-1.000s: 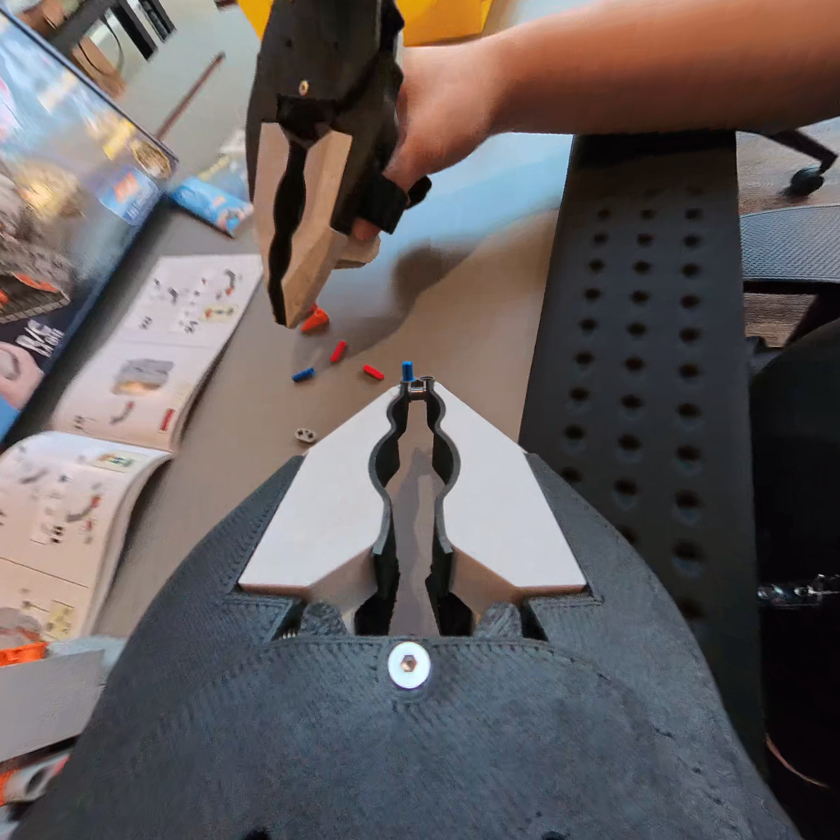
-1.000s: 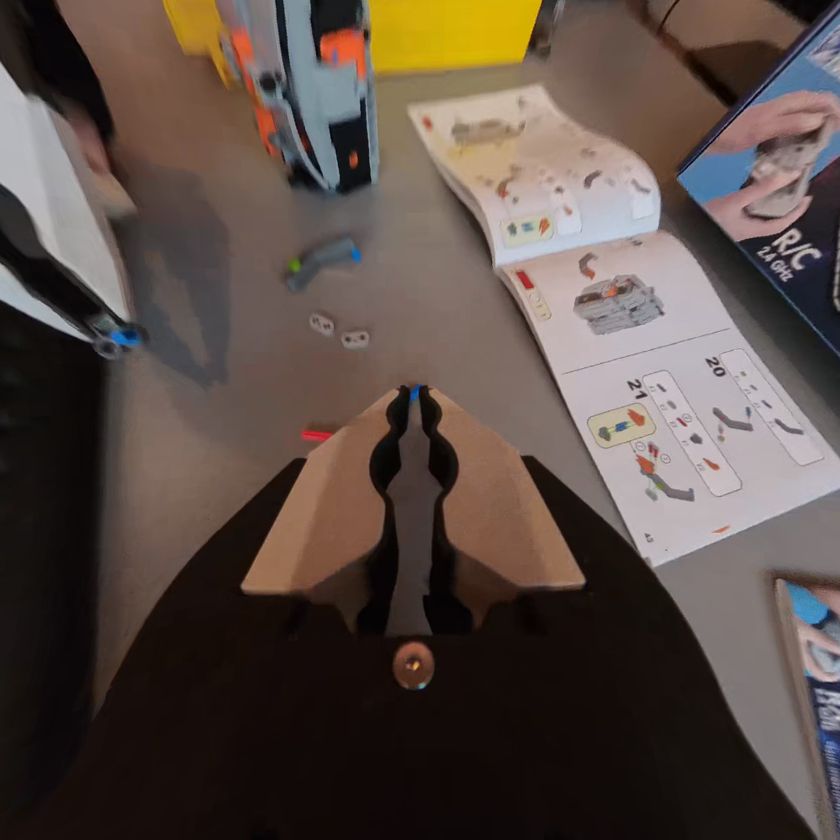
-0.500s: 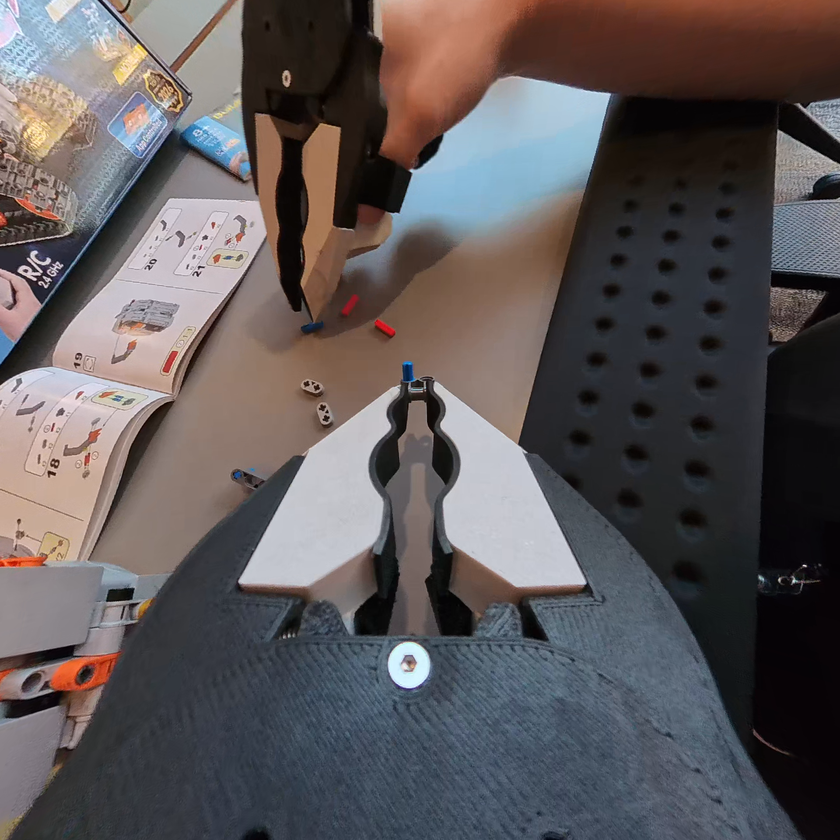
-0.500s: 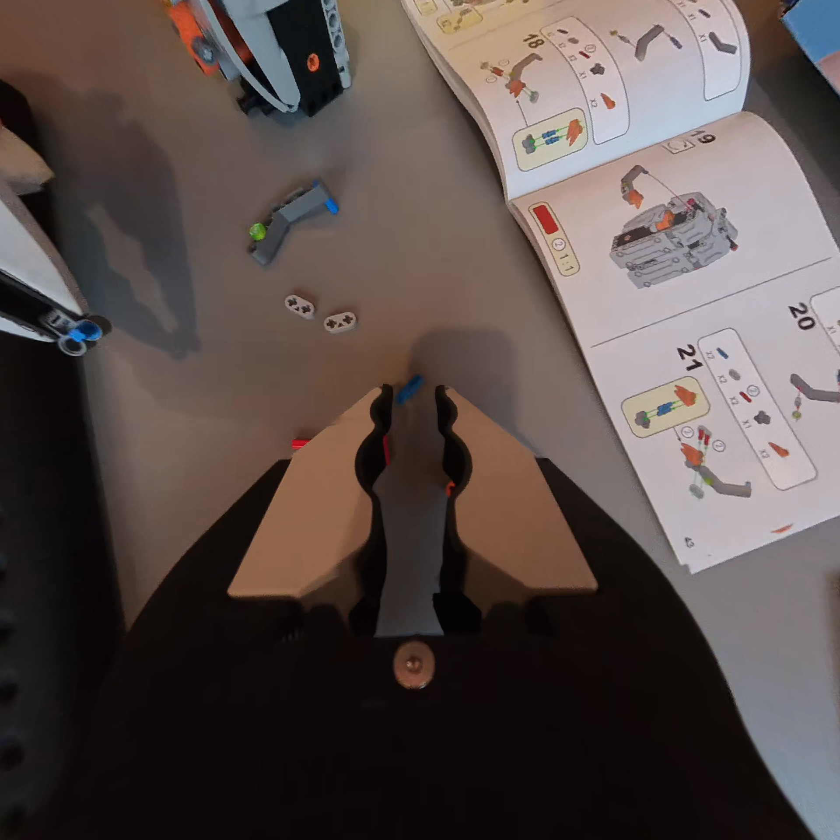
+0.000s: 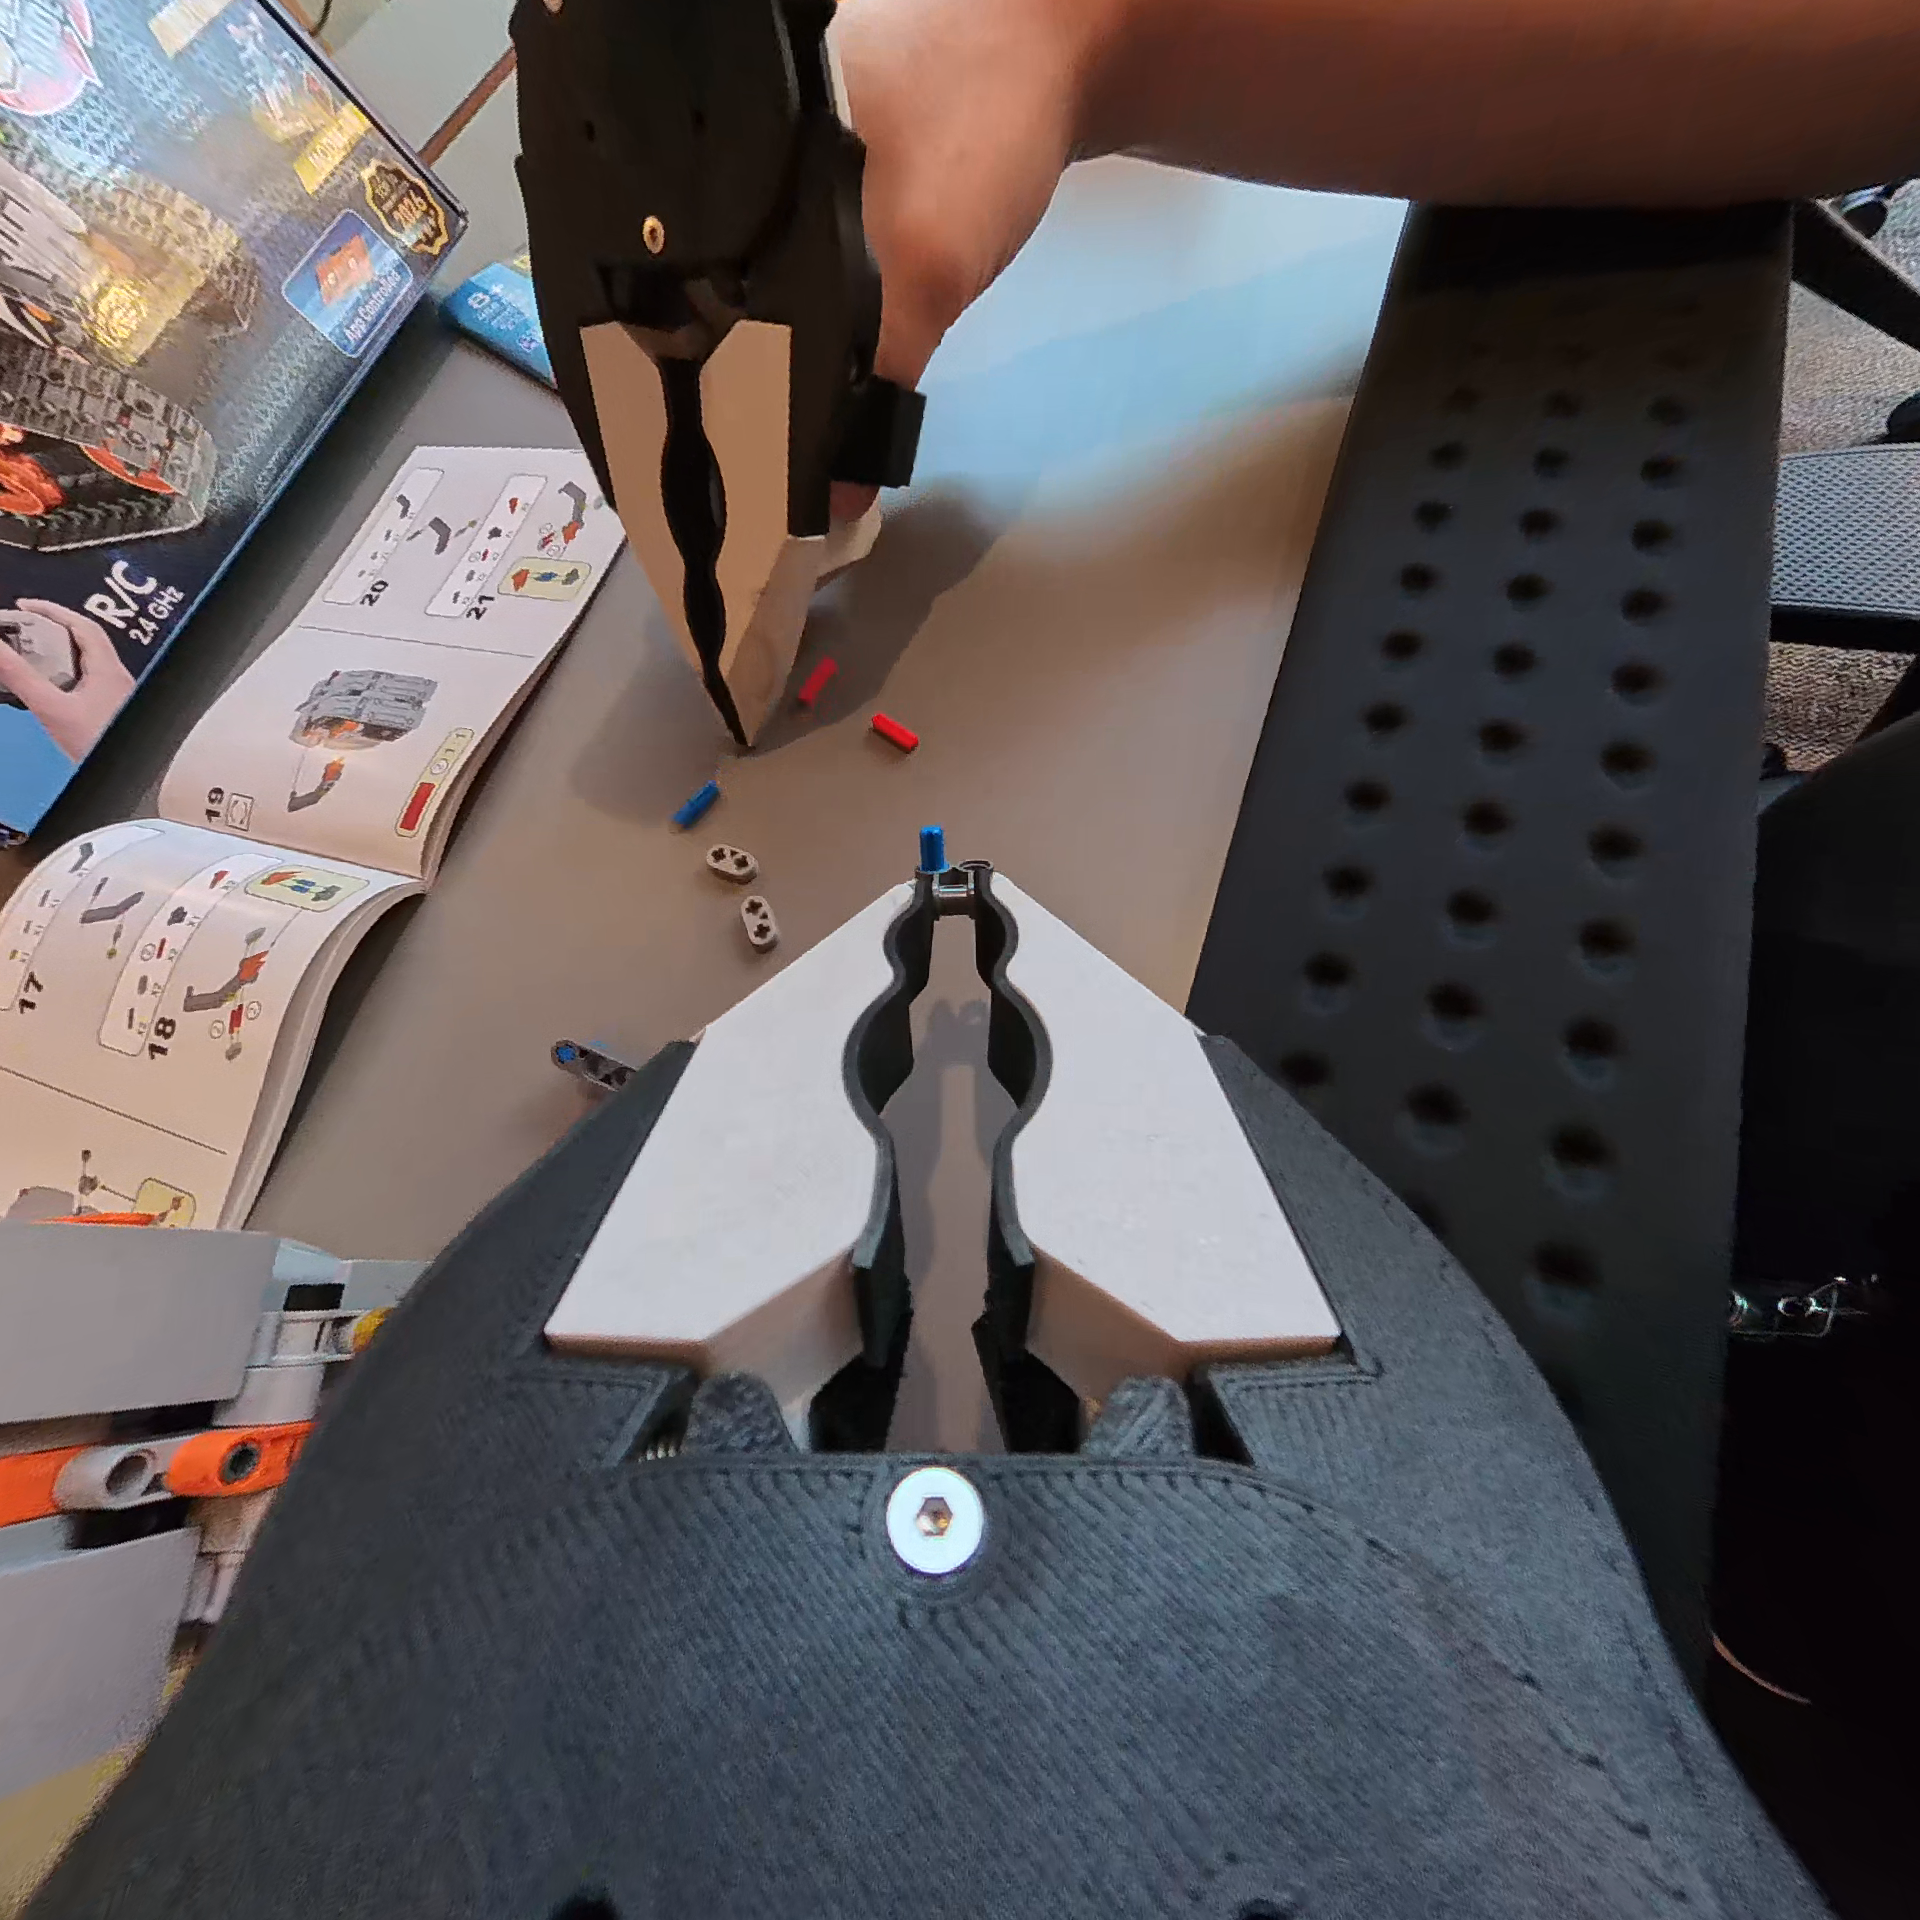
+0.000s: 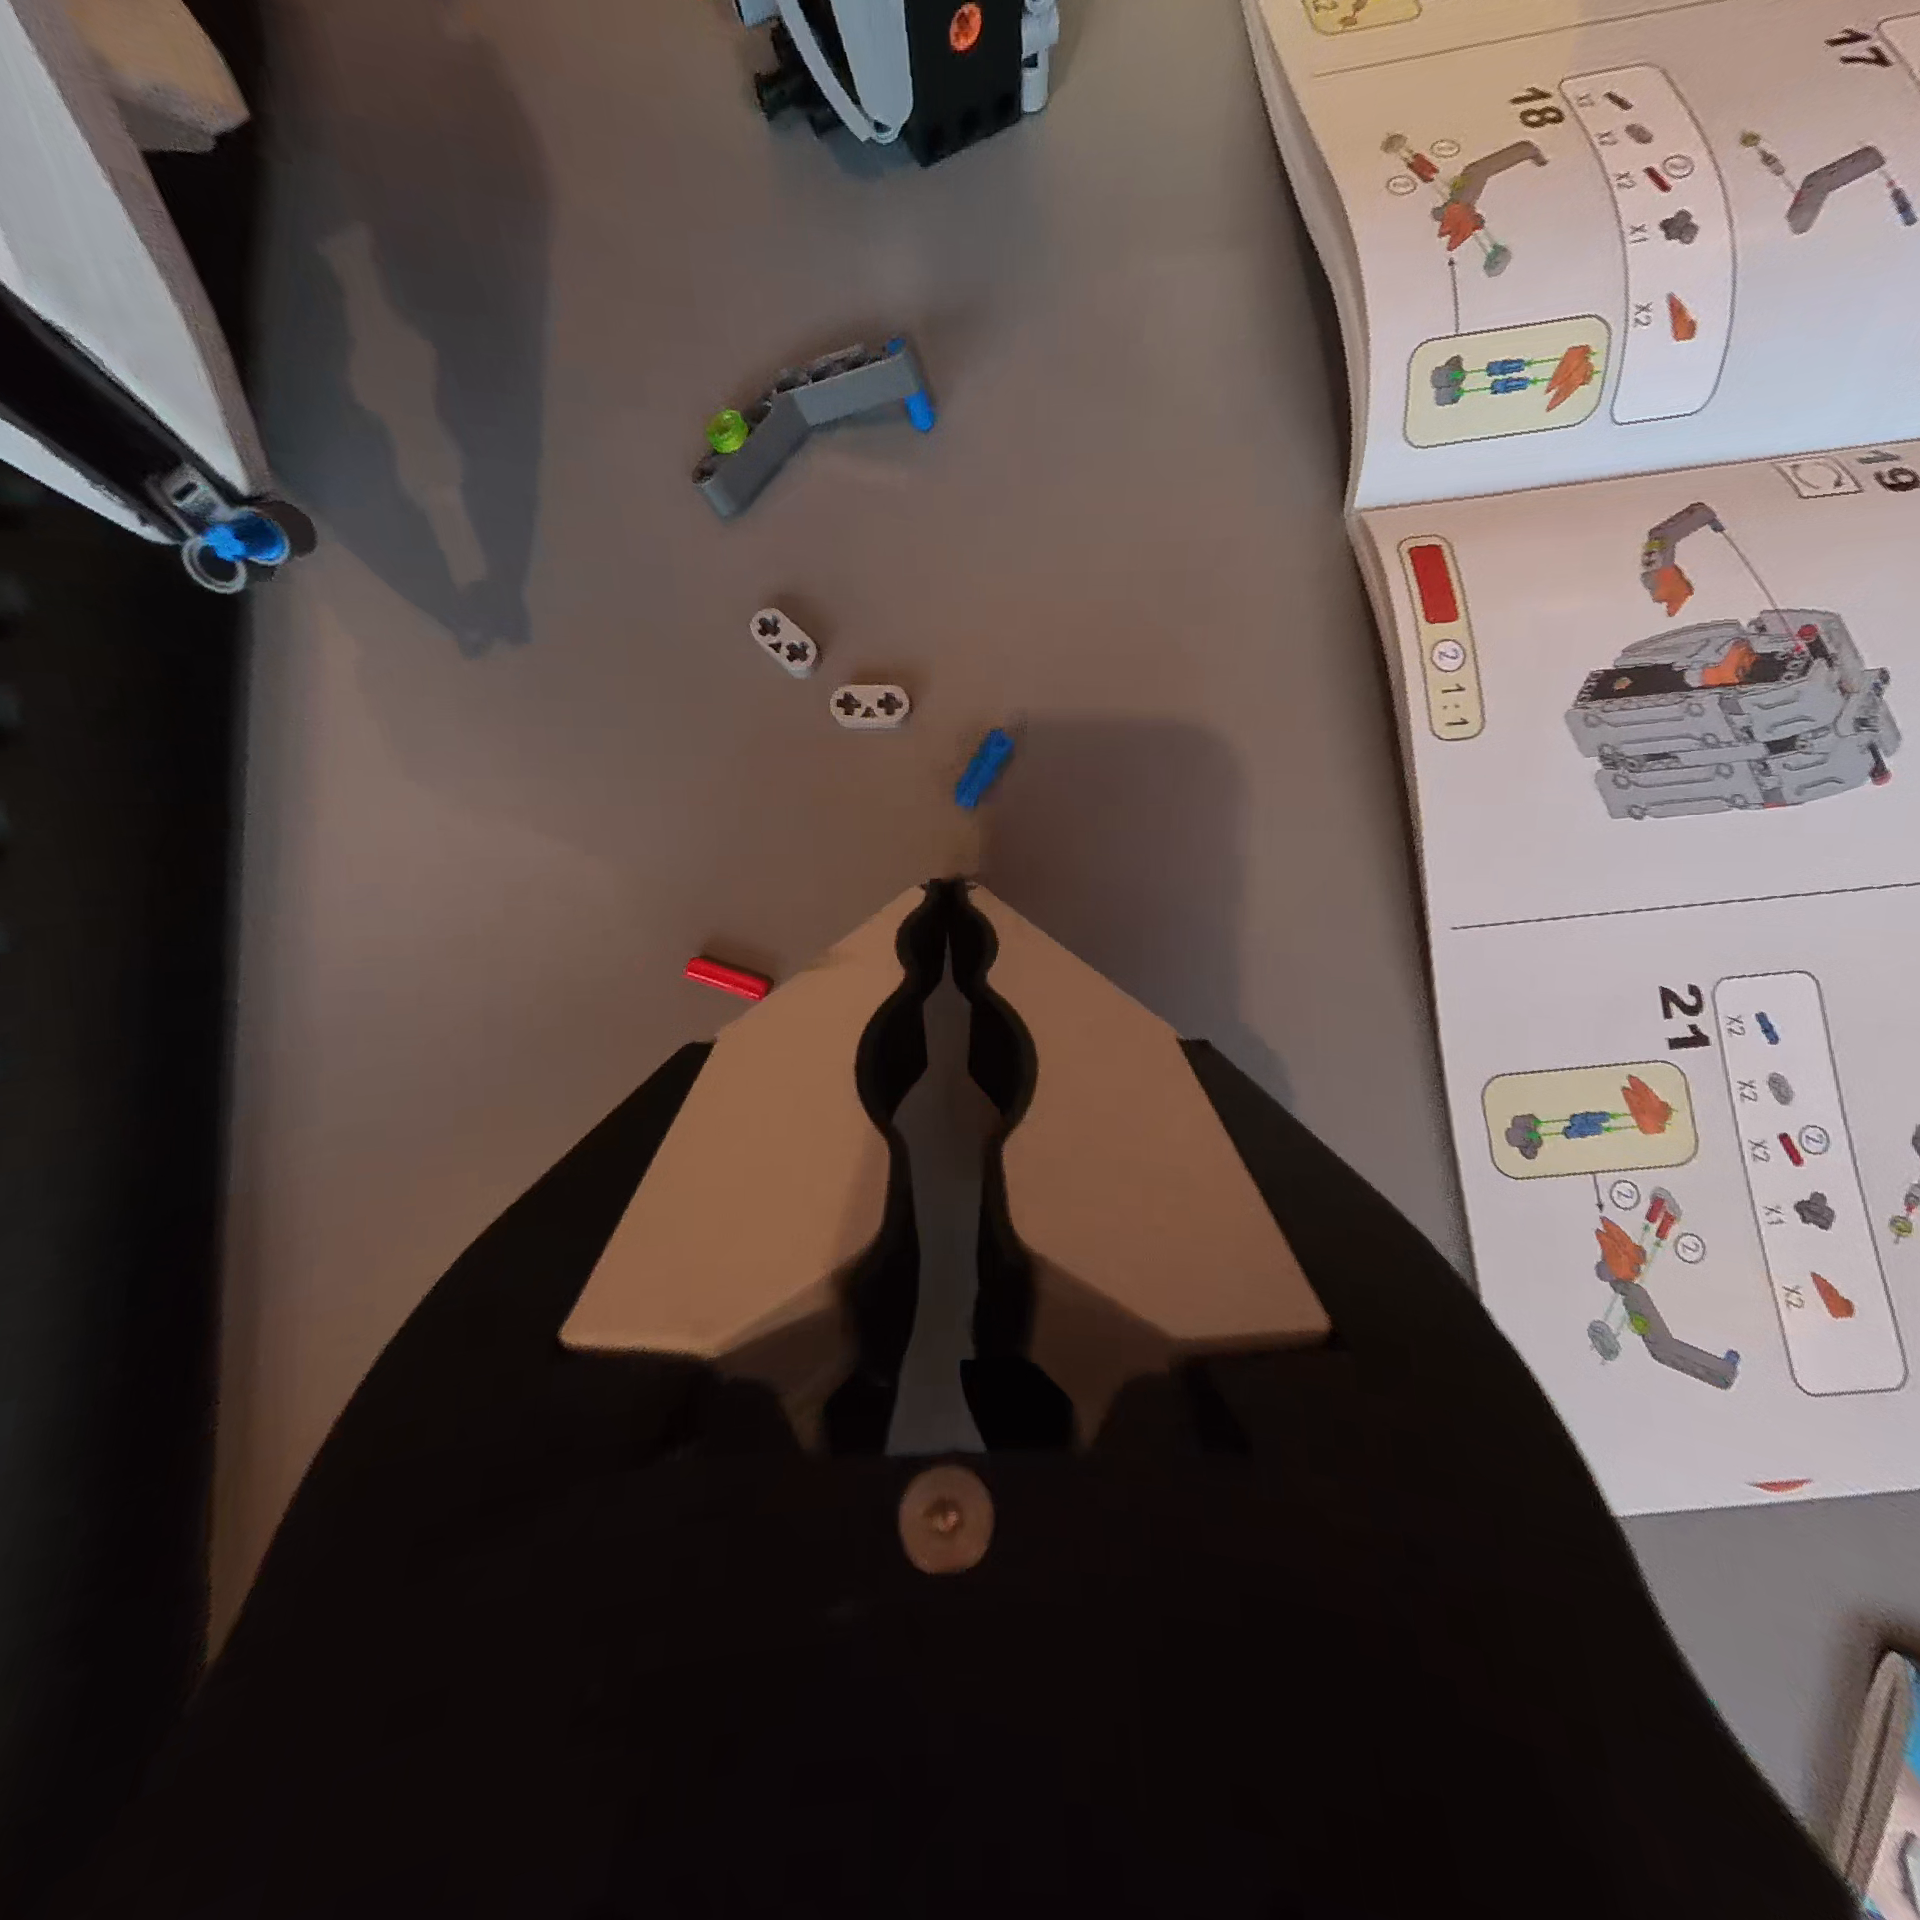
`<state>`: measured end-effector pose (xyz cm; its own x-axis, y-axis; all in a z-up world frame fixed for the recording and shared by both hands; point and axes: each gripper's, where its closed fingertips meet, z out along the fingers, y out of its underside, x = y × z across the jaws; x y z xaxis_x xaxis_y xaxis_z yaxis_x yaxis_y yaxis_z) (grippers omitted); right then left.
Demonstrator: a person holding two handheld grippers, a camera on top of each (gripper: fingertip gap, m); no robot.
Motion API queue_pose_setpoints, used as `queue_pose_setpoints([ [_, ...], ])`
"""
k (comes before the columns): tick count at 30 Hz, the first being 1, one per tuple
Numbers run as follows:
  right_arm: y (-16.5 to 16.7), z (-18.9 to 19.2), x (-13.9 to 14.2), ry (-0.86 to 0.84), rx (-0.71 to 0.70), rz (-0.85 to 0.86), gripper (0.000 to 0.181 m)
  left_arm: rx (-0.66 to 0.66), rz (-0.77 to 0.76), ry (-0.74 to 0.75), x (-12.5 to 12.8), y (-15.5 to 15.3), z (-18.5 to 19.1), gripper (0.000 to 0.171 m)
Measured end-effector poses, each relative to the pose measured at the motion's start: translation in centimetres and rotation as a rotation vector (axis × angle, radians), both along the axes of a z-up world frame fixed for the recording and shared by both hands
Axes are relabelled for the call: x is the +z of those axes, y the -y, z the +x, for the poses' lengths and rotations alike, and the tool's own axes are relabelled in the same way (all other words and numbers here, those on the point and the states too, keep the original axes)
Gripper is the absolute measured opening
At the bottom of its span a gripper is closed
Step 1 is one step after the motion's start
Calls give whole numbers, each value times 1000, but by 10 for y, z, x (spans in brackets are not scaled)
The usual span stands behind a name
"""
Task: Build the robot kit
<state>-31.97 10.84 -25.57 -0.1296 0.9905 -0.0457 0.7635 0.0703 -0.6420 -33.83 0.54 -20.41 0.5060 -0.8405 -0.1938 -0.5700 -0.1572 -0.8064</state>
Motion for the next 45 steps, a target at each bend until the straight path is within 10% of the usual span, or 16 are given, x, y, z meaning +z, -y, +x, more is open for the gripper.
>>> queue_pose_setpoints([
  [25, -9, -25, 2, -84, -400, -23, 23, 27, 17, -13, -6, -1, -7, 6],
  [45, 25, 26, 17, -35, 79, 287, 4, 45, 5, 8, -7, -10, 2, 6],
])
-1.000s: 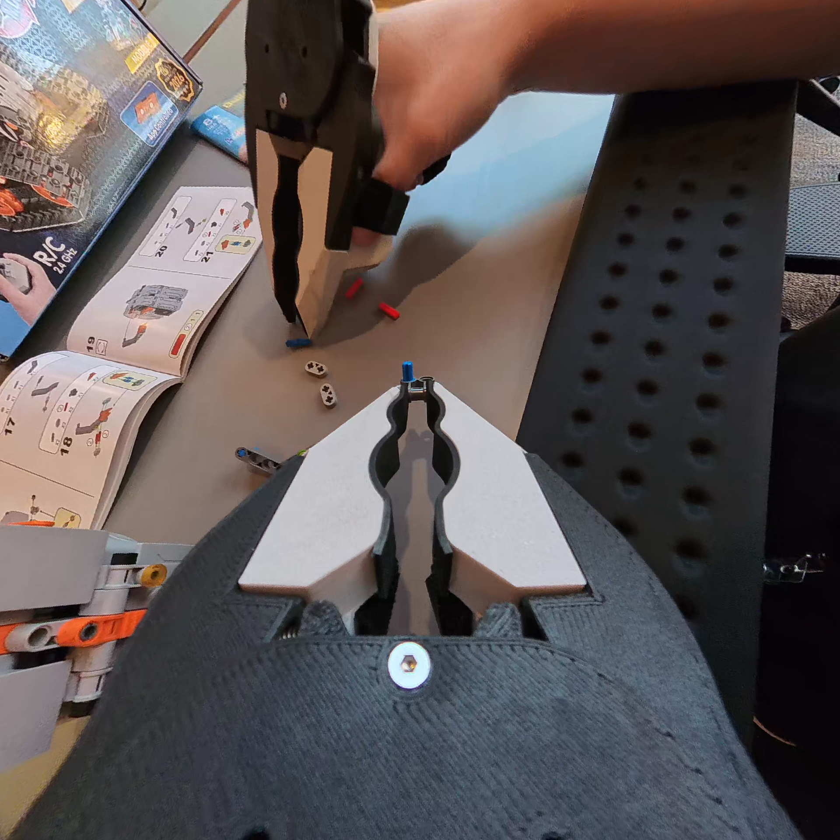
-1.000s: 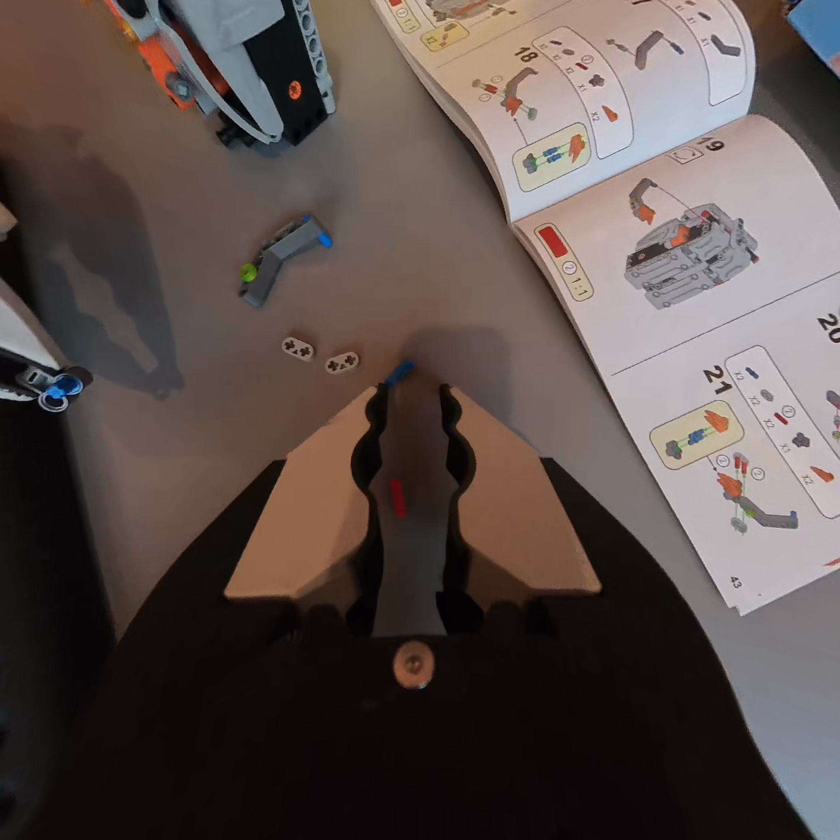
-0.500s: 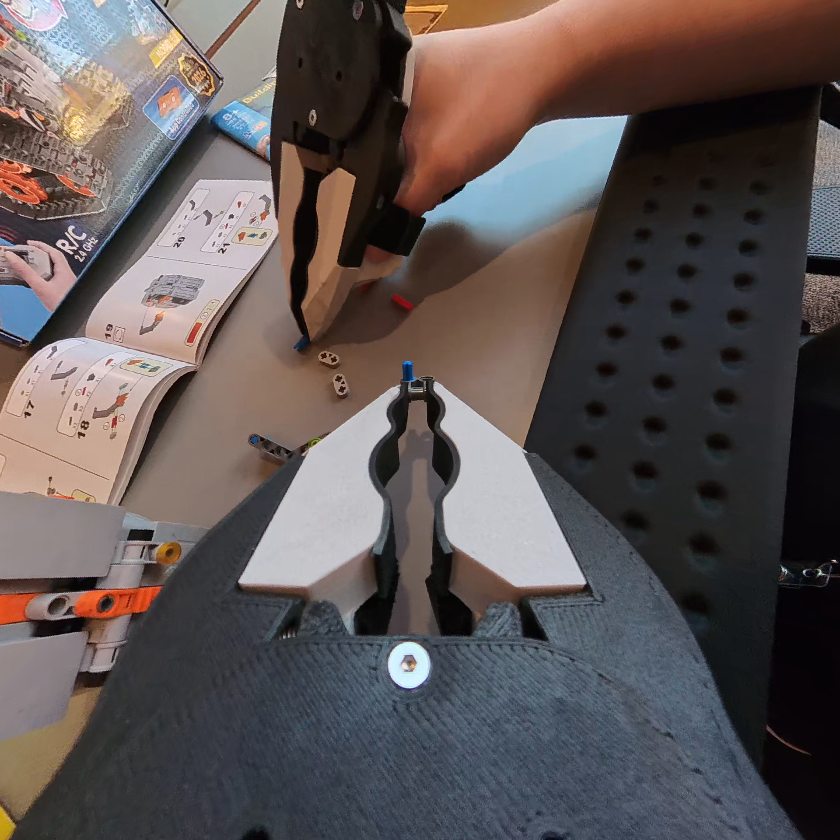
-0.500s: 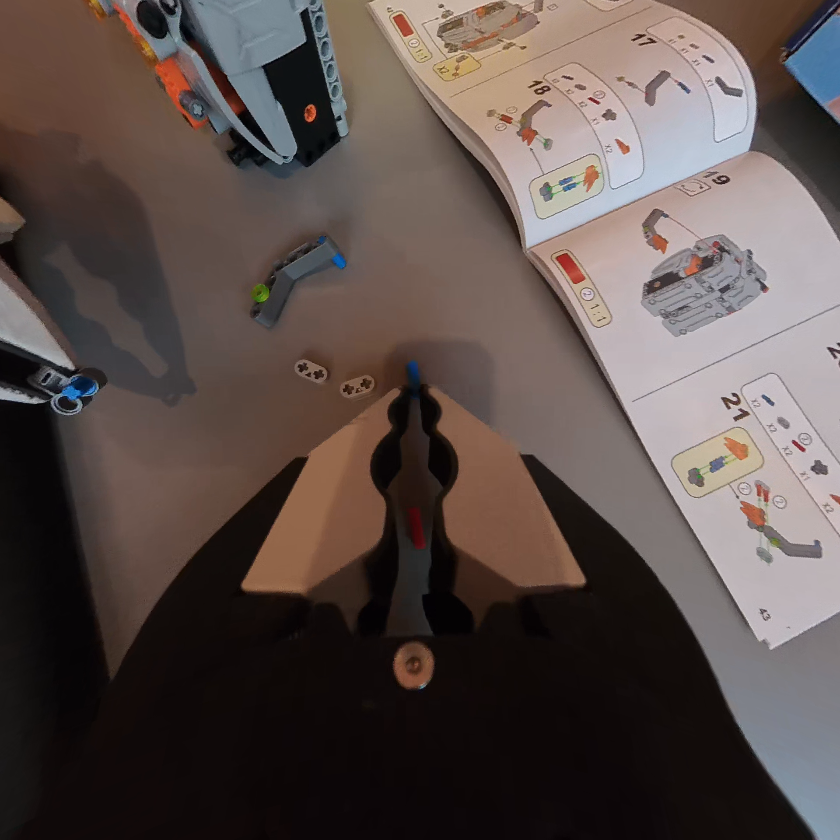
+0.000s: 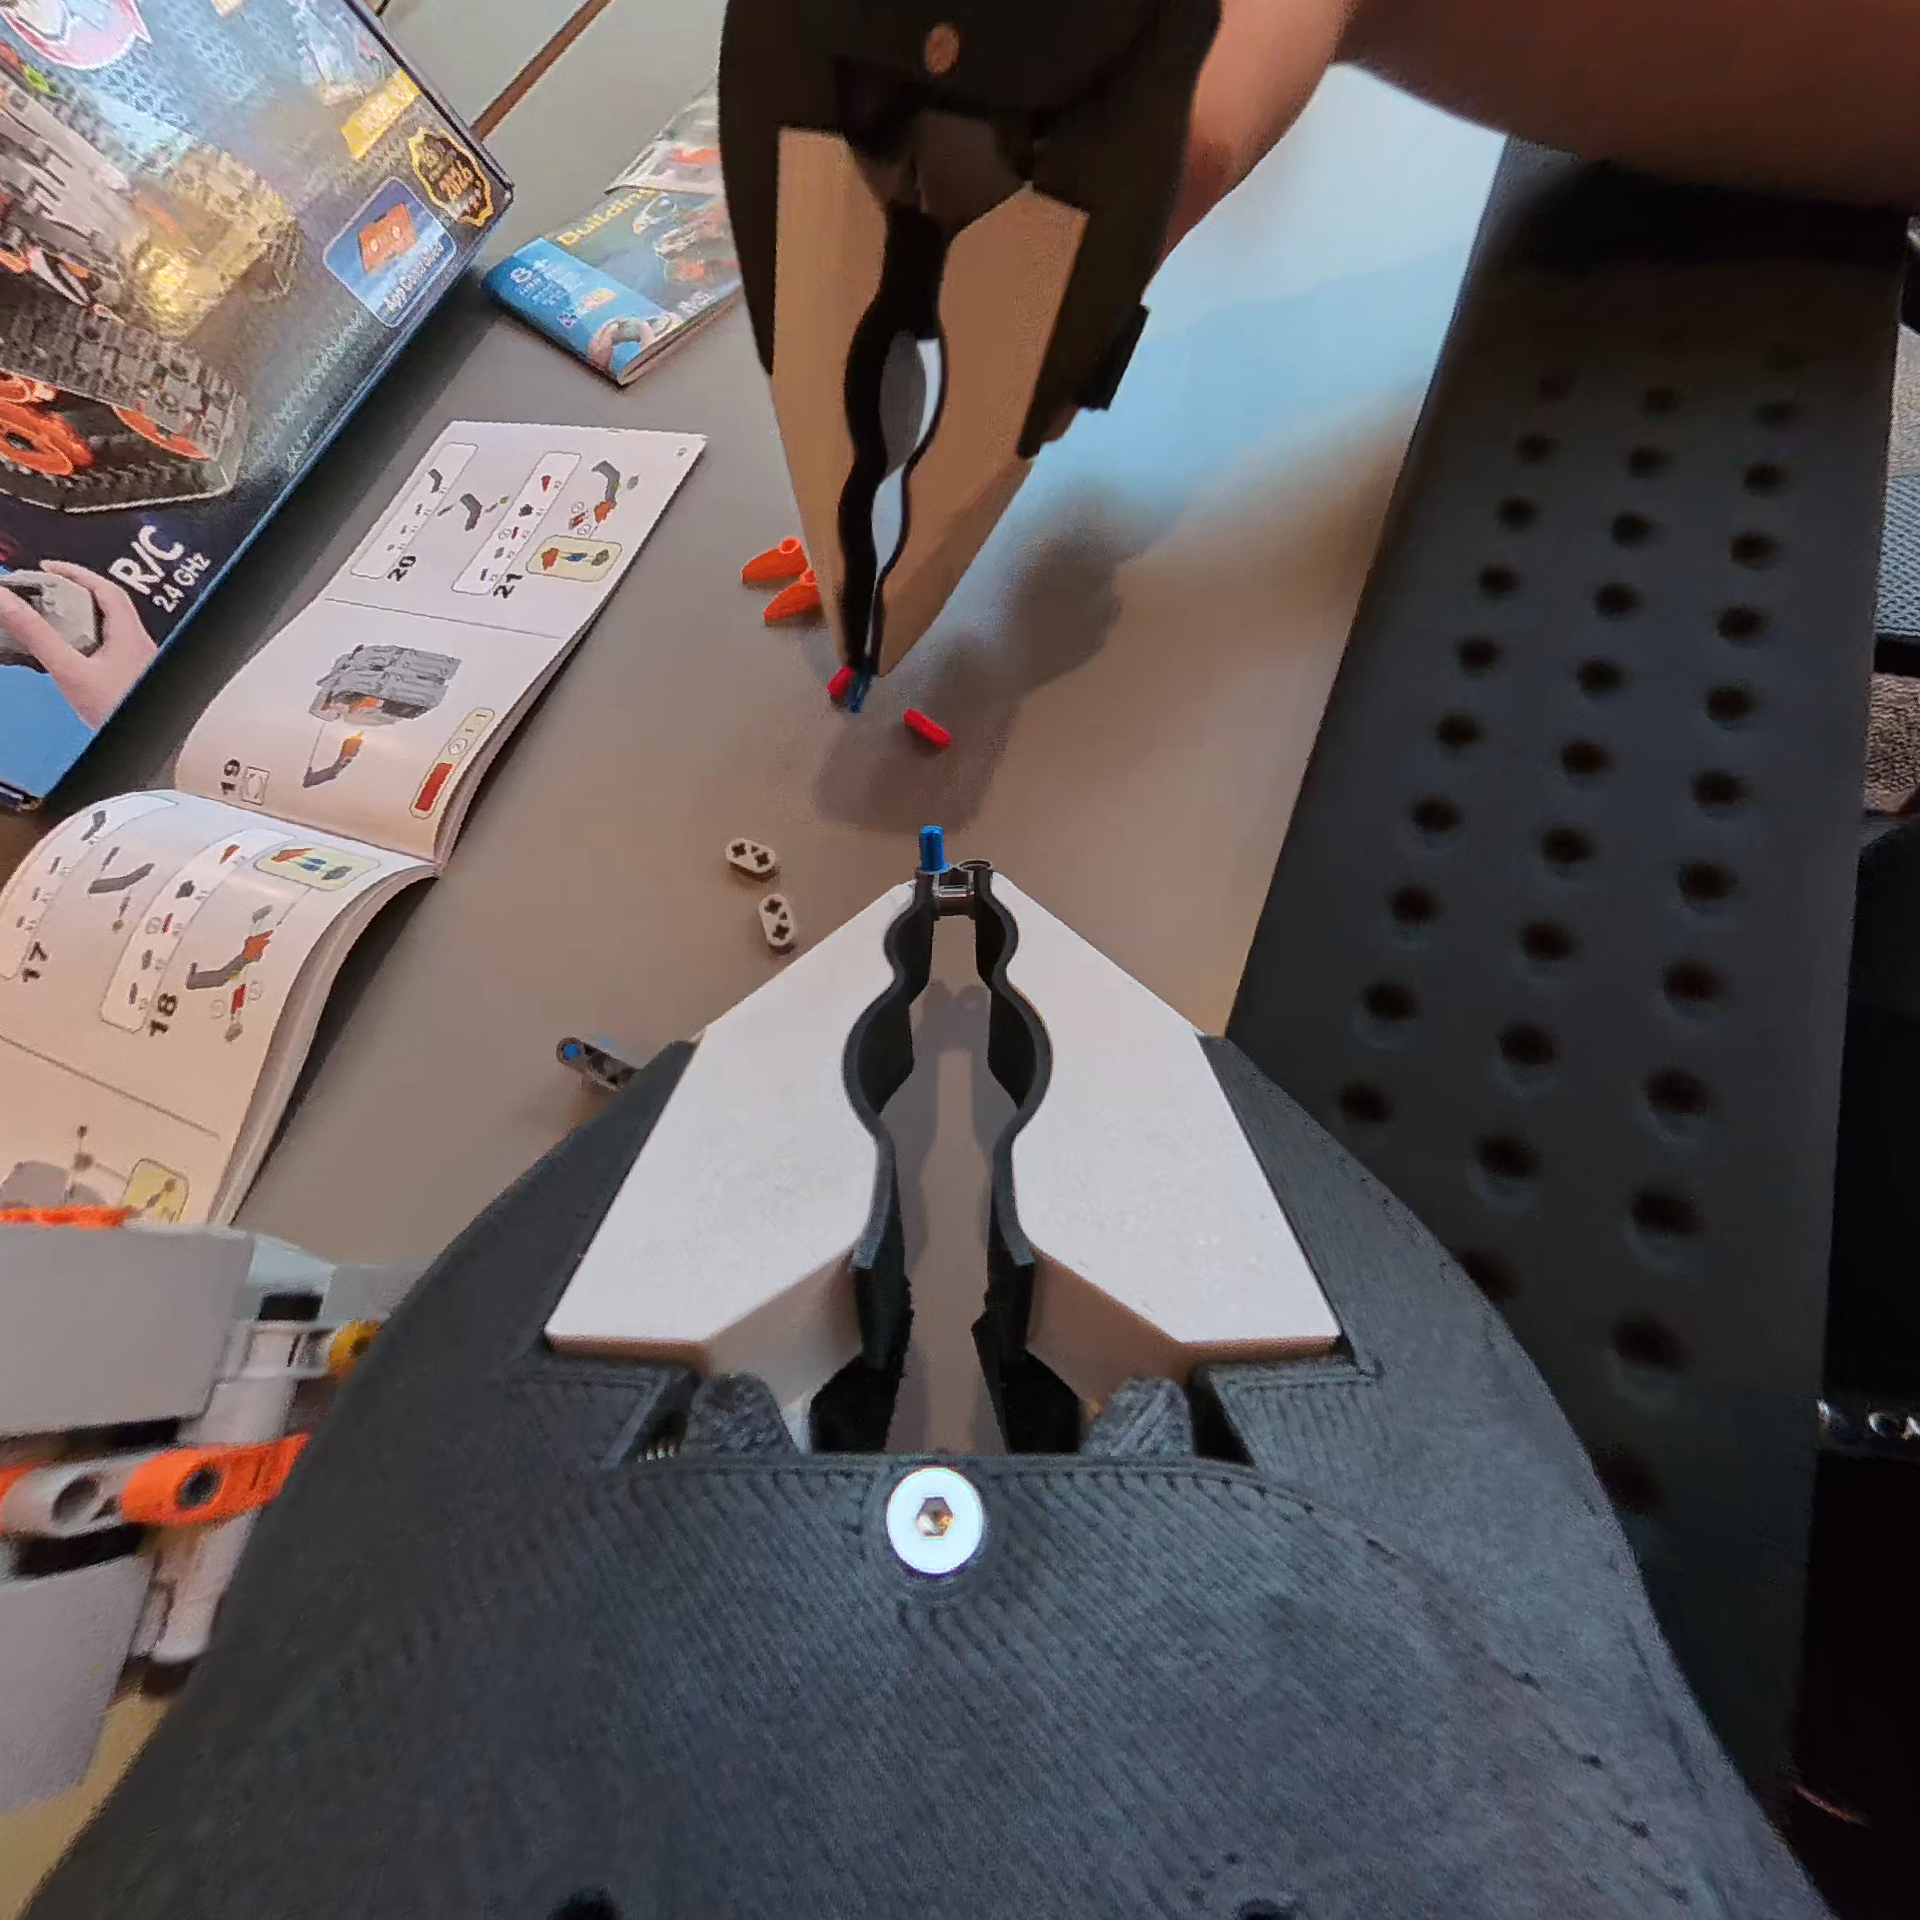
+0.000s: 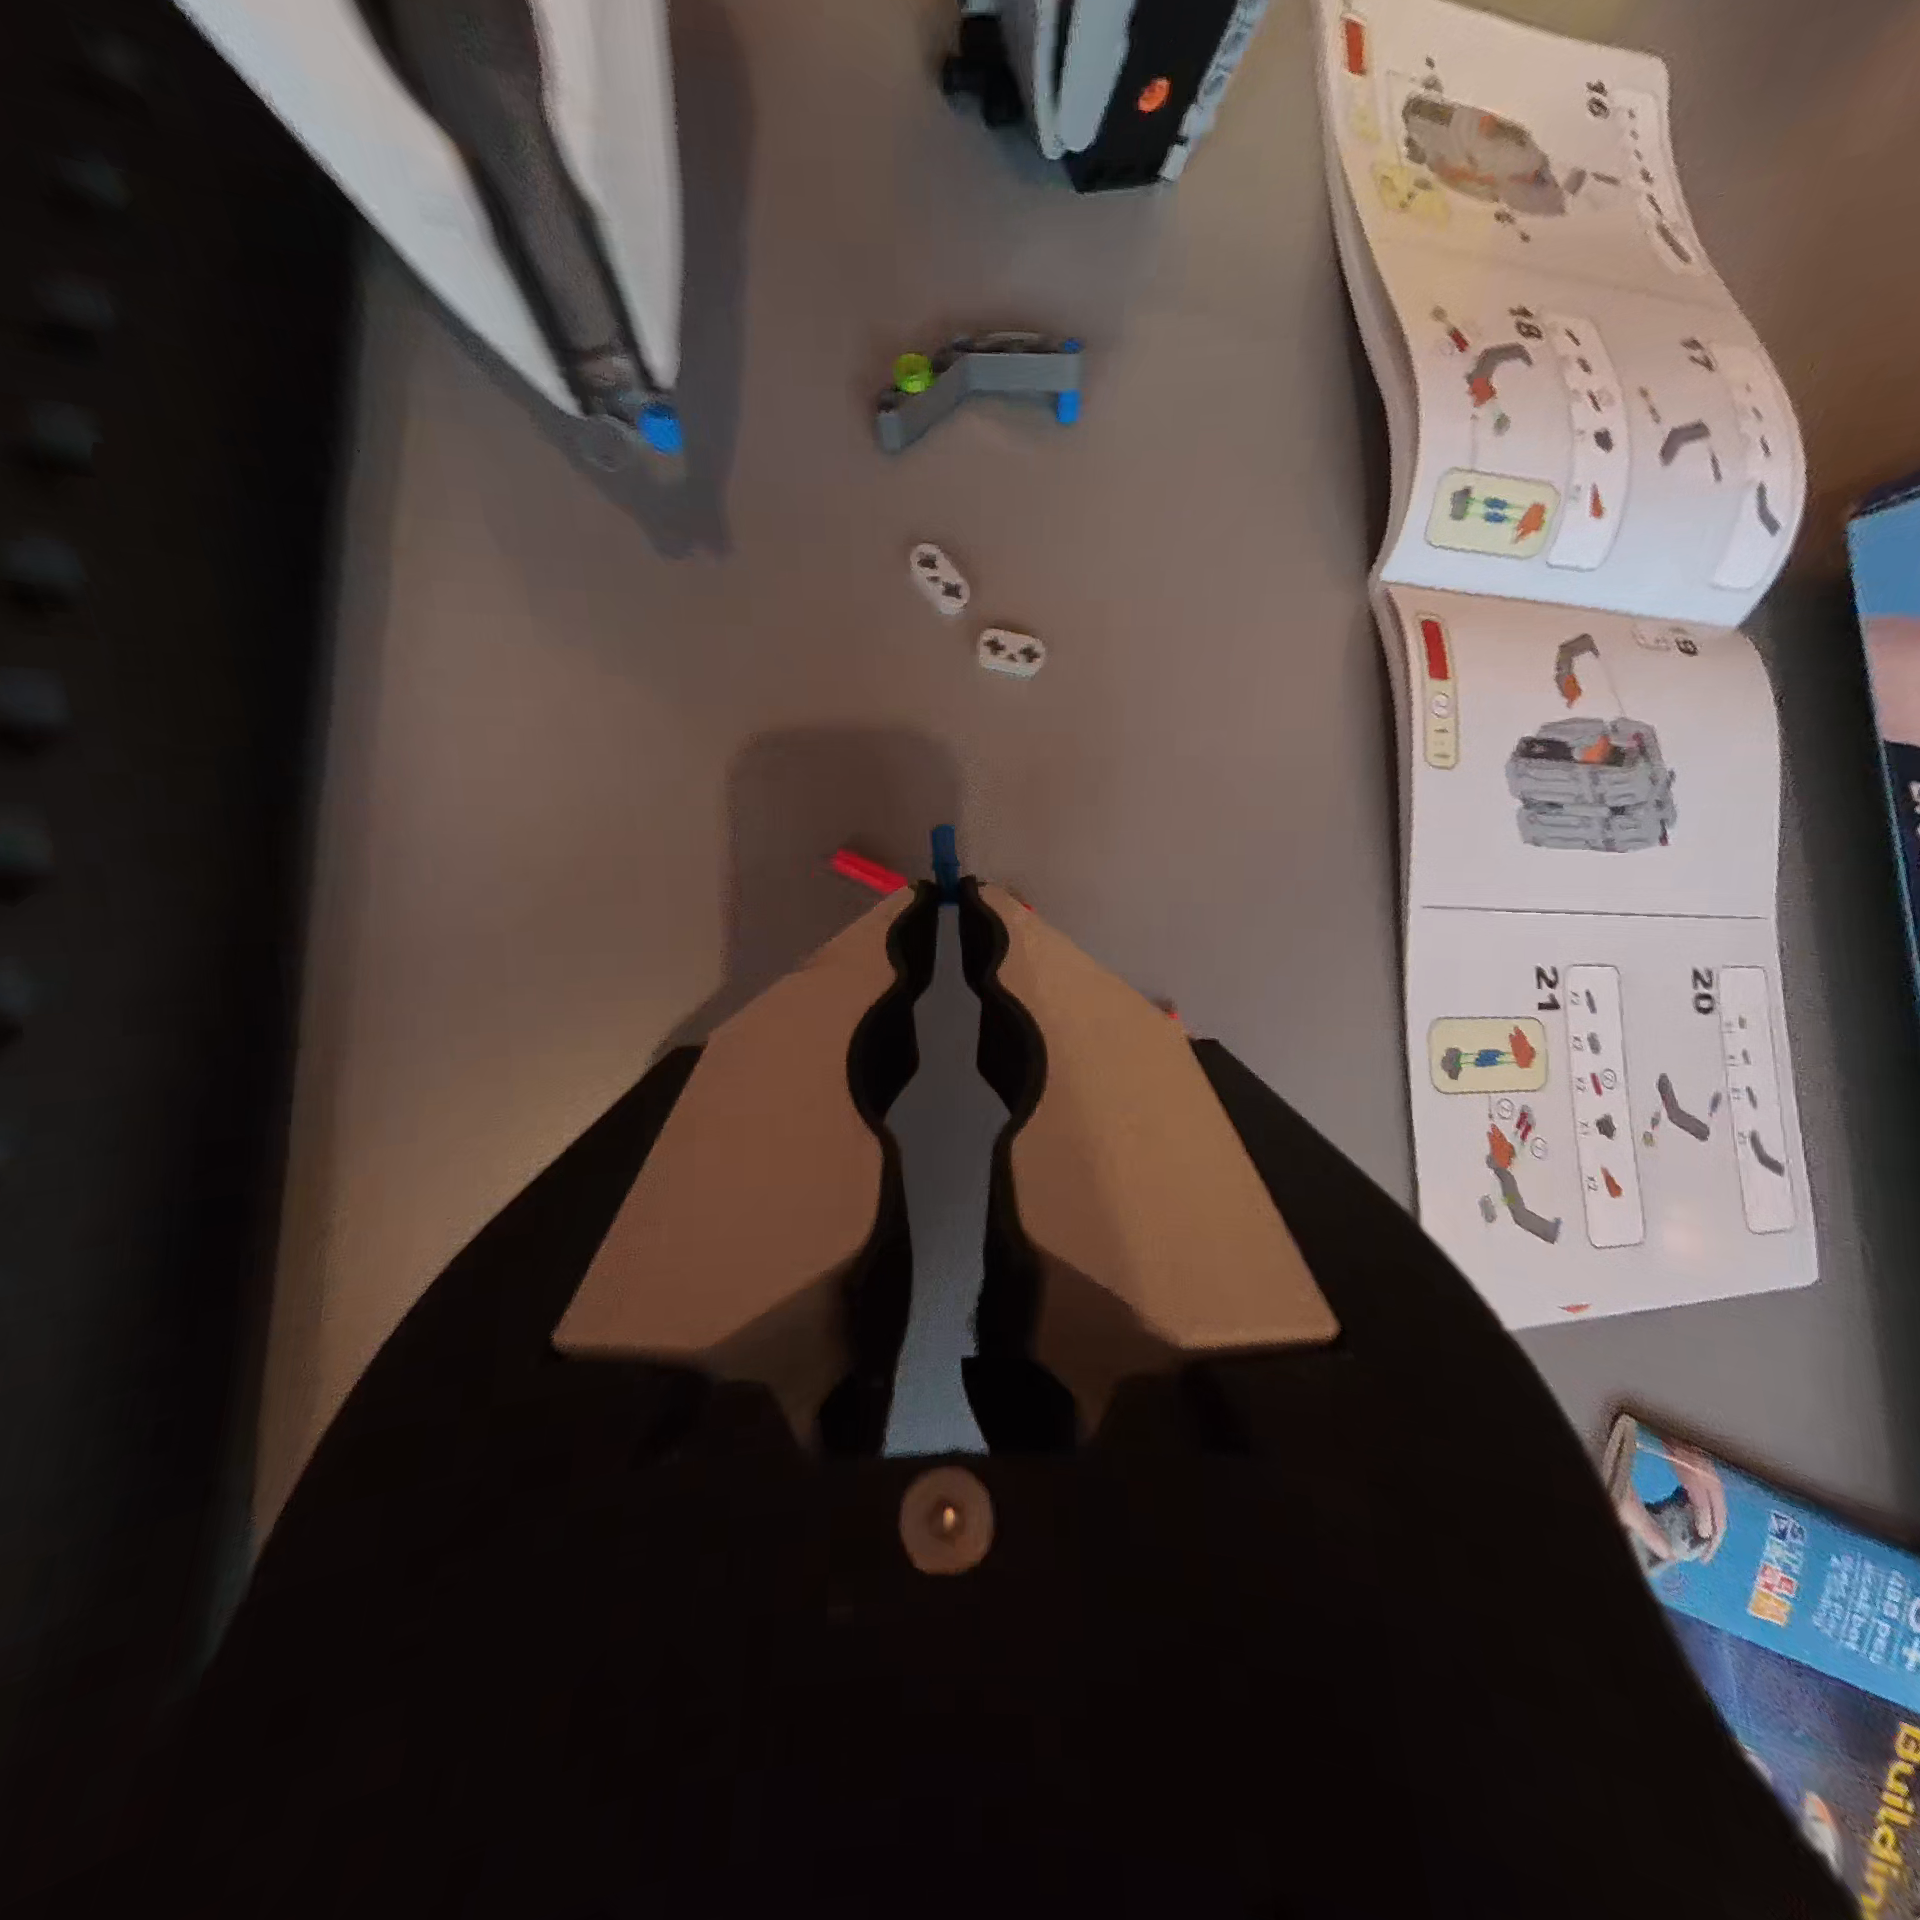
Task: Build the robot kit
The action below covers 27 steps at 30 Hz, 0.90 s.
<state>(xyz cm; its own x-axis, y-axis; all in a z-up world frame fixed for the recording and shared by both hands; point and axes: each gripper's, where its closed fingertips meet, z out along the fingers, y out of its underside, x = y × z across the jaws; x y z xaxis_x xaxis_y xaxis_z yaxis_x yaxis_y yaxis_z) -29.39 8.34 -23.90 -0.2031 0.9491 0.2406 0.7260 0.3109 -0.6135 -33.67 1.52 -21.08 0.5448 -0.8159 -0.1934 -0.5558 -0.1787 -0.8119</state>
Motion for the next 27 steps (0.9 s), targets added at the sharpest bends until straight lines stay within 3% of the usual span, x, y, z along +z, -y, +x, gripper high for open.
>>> queue_pose_setpoints([
  [7, 45, 4, 3, -30, 59, -121, 4, -51, -80, -4, -16, -5, 20, 6],
  [14, 47, 7, -16, 47, 69, -128, 4, -50, -128, -90, -35, -7, 21, 6],
  [27, 48, 0, -16, -92, 77, -311, 13, -54, -142, -74, -37, -6, 19, 6],
])
